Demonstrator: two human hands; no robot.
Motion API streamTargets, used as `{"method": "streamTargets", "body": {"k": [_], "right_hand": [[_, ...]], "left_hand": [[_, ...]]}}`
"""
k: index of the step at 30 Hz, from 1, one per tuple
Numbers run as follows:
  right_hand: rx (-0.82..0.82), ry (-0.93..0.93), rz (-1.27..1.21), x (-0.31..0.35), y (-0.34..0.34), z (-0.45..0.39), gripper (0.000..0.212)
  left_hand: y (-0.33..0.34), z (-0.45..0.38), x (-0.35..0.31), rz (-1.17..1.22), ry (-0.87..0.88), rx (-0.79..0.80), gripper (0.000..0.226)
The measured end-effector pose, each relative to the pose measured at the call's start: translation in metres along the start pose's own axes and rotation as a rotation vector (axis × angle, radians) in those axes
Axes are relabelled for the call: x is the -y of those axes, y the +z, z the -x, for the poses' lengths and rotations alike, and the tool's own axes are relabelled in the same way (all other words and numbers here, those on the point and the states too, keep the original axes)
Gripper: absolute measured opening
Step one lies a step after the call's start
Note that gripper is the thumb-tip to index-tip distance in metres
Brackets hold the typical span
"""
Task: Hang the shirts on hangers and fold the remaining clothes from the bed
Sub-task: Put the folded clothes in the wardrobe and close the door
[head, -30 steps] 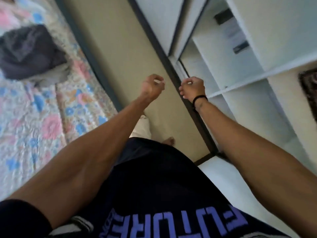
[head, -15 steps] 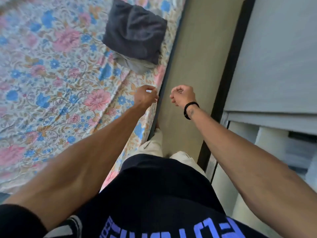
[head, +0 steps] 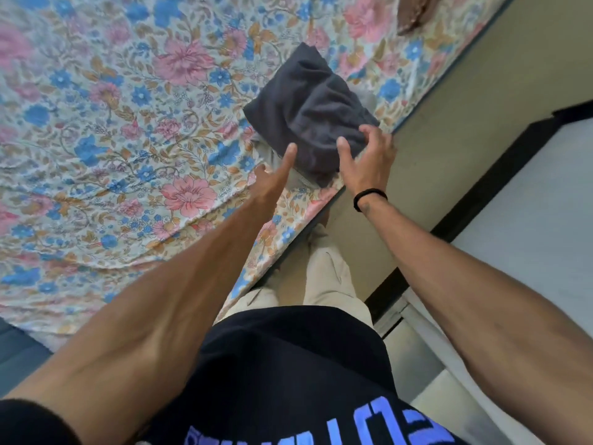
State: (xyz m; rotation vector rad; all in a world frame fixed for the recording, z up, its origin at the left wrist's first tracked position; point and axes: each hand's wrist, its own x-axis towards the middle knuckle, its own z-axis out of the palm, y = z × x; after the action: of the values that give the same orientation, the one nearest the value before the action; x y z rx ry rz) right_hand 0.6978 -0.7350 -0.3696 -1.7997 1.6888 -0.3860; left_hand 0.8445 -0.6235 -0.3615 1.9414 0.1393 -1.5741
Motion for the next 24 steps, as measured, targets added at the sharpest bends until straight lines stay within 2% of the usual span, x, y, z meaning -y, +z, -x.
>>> {"method": "streamTargets", "body": {"k": [3, 8, 10, 14, 16, 19, 24], "right_hand": [[0.161, -0.08, 0.096, 0.003, 0.0, -0.061, 0.075], [0.597, 0.026, 0.118, 0.006, 0.01, -0.158, 0.12], [0.728, 0.062, 0.094, 0.007, 0.018, -0.183, 0.129], [0.794, 0.045, 0.281, 0.004, 0.042, -0.216, 0.139], [0.808, 0.001, 0.376, 0.008, 0.046, -0.22, 0.135], [0.936, -0.029, 0.311, 0.012, 0.051, -0.23, 0.112], [1.025, 0.013, 0.31, 0.008, 0.056, -0.254, 0.125]], "left_hand": [[0.022, -0.024, -0.022, 0.097, -0.107, -0.124, 0.144], [0.031, -0.083, -0.023, 0.131, -0.298, -0.223, 0.168], [0.032, -0.099, -0.017, 0.171, -0.294, -0.223, 0.165], [0.038, -0.103, -0.015, 0.33, -0.202, -0.192, 0.143], [0.038, -0.106, -0.011, 0.378, -0.192, -0.18, 0.132], [0.036, -0.108, -0.012, 0.423, -0.186, -0.137, 0.129], [0.029, -0.11, -0.015, 0.302, -0.087, -0.093, 0.126]]}}
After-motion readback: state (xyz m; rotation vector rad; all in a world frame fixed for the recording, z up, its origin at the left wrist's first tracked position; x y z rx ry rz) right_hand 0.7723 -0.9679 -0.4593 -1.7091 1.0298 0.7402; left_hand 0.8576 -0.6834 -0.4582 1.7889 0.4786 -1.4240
